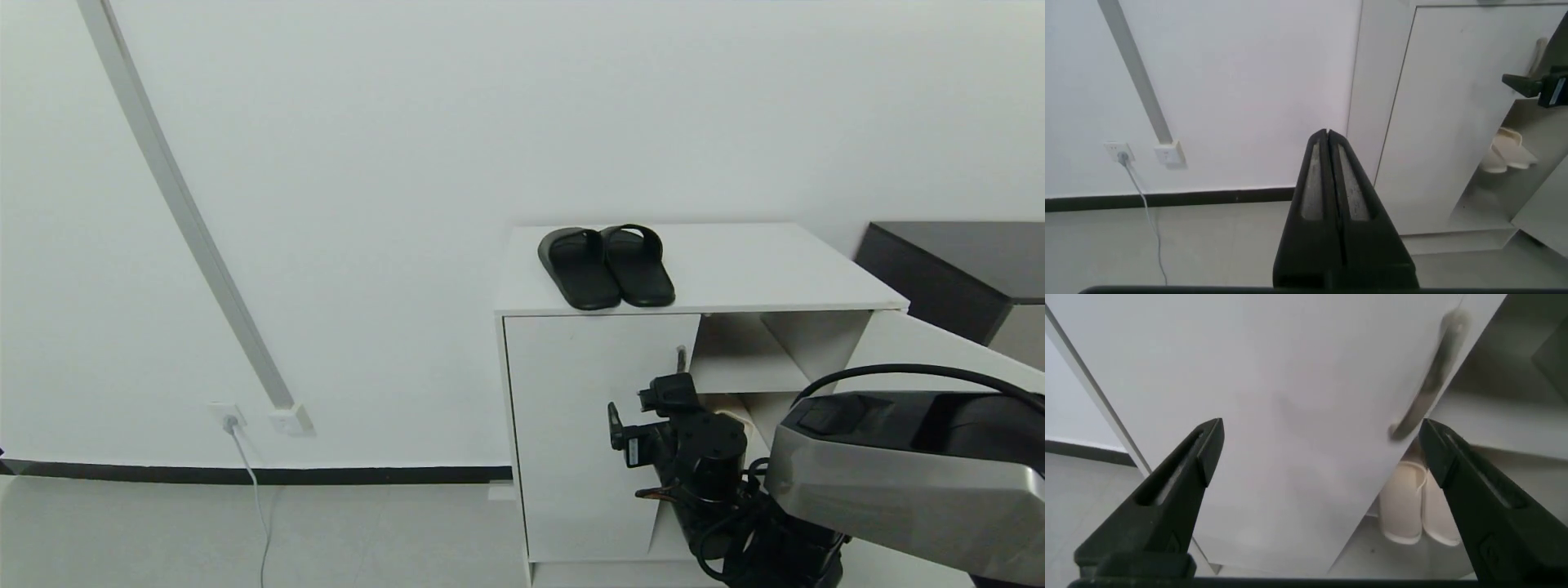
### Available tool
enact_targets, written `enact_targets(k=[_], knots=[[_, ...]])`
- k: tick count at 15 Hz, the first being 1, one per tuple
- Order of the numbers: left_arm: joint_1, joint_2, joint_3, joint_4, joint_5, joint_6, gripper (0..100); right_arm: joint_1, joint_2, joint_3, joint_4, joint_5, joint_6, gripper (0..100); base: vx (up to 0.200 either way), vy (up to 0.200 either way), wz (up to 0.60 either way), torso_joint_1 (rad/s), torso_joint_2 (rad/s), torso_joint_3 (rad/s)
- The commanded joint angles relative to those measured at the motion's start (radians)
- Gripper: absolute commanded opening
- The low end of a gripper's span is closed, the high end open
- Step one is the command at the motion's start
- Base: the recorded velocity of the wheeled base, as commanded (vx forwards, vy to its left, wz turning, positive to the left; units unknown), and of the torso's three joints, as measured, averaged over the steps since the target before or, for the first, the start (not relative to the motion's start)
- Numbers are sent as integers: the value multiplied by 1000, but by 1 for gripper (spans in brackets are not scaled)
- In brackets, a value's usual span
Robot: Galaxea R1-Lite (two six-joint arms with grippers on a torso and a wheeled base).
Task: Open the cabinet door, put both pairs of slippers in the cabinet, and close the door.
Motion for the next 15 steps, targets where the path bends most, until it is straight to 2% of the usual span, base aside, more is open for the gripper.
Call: enact_targets(k=[1,8,15], knots=[[0,2,0,0,0,0,0,0,-1,0,-1,0,-1,100,0,0,0,222,-540,-330],[0,0,0,0,0,0,0,0,-1,2,-16,0,-2,100,0,0,0,258,-583,-327],[0,0,0,0,0,0,0,0,-16,2,-16,0,-10,100,0,0,0,187,-401,-220]])
